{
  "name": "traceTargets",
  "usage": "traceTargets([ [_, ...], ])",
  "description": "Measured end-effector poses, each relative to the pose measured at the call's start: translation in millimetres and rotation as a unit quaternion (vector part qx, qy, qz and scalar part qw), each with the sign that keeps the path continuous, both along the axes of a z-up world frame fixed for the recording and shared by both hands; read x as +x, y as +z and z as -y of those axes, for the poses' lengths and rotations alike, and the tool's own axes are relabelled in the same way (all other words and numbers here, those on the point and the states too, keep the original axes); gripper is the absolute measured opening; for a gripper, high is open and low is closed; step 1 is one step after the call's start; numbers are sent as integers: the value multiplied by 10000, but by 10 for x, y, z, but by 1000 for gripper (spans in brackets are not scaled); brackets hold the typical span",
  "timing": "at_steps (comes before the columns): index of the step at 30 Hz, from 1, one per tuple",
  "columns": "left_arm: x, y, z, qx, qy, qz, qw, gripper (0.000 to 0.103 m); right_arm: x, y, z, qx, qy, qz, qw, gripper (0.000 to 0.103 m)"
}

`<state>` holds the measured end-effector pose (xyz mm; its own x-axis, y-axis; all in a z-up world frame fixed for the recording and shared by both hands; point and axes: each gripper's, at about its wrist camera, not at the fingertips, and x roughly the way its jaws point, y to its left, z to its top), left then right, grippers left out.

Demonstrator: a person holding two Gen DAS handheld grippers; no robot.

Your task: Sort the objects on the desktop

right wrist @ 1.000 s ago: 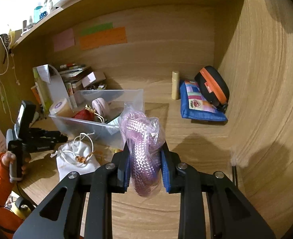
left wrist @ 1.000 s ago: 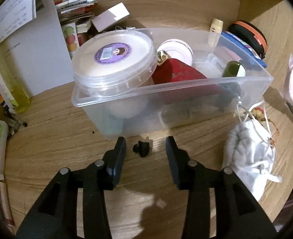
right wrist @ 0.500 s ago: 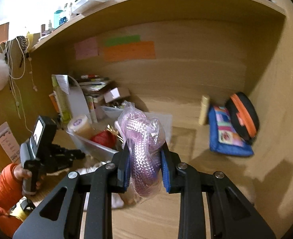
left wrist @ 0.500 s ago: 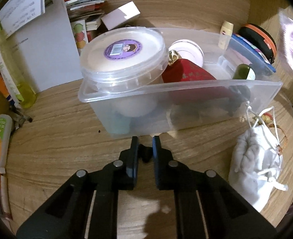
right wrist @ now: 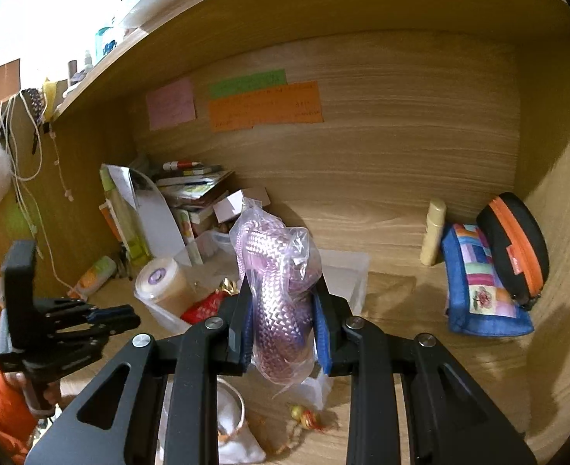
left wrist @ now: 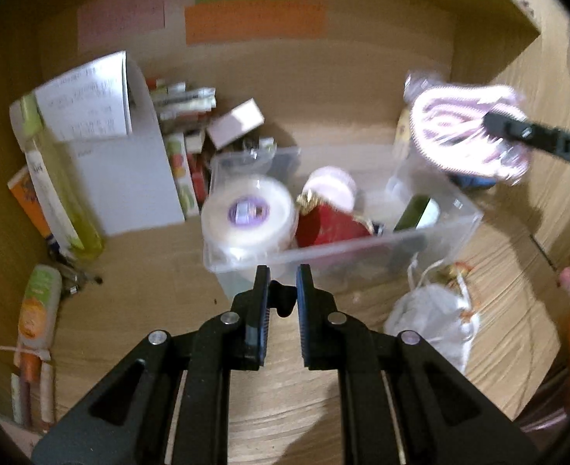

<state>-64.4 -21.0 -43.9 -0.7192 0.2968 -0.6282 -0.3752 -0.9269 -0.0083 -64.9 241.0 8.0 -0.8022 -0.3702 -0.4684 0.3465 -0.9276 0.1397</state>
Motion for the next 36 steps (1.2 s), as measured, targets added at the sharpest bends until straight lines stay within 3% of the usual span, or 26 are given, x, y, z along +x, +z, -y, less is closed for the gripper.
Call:
traceTargets([
  [8,-79,285,-96,204,-111,-331,9992,12,-185,-50,120,-21,-54,57,10000,23],
  [19,-485,212,-432,280,-397,-56,9988,12,-526,-370,253,-91,47,513,9986,23],
  [36,-682,-96,-775,29,-715,222,9972,12,-608,-616,455,968,-361,337,9941,28],
])
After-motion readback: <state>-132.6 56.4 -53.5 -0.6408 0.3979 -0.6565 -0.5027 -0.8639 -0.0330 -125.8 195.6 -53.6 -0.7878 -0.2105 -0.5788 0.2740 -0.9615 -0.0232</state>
